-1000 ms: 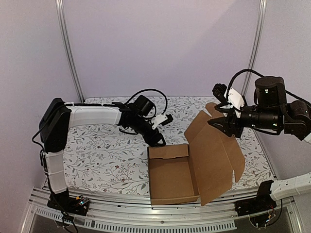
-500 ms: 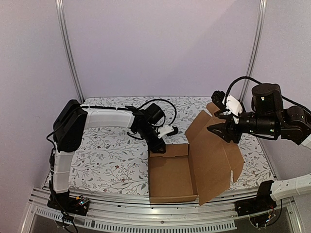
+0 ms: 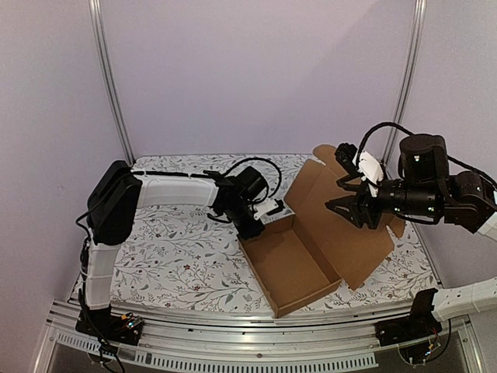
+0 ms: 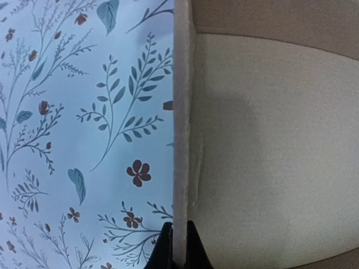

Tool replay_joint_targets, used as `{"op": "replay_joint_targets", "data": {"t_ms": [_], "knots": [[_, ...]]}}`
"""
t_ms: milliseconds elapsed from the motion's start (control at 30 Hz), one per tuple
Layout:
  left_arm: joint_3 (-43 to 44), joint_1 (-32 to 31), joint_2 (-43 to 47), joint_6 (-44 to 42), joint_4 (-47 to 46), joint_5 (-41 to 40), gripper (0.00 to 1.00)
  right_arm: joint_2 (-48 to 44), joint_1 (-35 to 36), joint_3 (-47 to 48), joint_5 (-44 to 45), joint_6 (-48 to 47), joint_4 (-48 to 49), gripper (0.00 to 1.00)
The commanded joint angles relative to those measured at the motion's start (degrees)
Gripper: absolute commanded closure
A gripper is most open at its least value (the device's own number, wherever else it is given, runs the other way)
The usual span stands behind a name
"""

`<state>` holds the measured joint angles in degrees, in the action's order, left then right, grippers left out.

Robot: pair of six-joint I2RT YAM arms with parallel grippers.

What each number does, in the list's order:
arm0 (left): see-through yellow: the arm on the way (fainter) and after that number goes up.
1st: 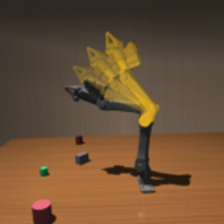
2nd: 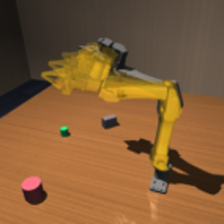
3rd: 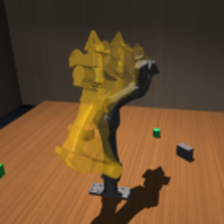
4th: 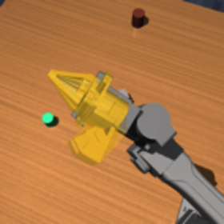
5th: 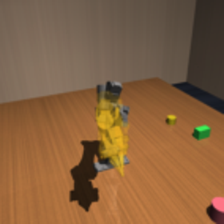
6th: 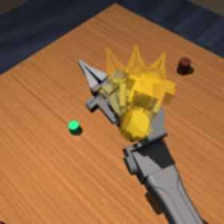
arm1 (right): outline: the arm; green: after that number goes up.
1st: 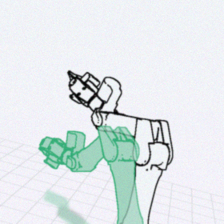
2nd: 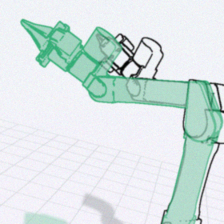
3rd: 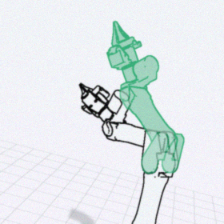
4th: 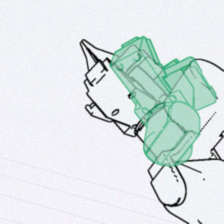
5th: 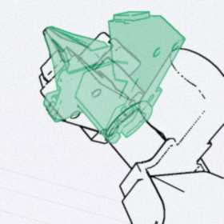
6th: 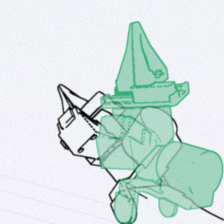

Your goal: Fold the paper box

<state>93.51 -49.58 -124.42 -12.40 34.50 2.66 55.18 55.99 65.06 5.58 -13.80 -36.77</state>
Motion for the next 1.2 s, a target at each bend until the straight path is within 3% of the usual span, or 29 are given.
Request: {"op": "replay_joint_targets", "data": {"t_ms": [0, 433, 633, 867, 1167], "knots": [[-3.07, -0.52, 0.57, 8.80, 1.21, -9.52, 1.00, 1.25, 0.43, 0.00, -0.34, 2.20, 3.28, 0.42], [-16.30, -0.51, 12.71, 36.05, 2.39, -20.01, 1.00, 7.85, -0.35, 3.52, 11.88, 5.54, 5.10, 0.31], [-22.73, -1.14, 16.77, 47.36, 1.43, -22.62, 1.00, 11.89, -5.72, 4.26, 11.18, 9.63, 5.18, 0.28], [-27.98, -2.51, 19.74, 54.74, 0.39, -25.53, 1.00, 13.99, -10.63, 0.96, 10.82, 12.37, 7.14, 0.26], [-28.75, -3.53, 21.03, 55.90, 0.67, -24.95, 1.00, 16.59, -21.19, -1.44, -7.48, 16.34, 12.89, 0.26]]}}
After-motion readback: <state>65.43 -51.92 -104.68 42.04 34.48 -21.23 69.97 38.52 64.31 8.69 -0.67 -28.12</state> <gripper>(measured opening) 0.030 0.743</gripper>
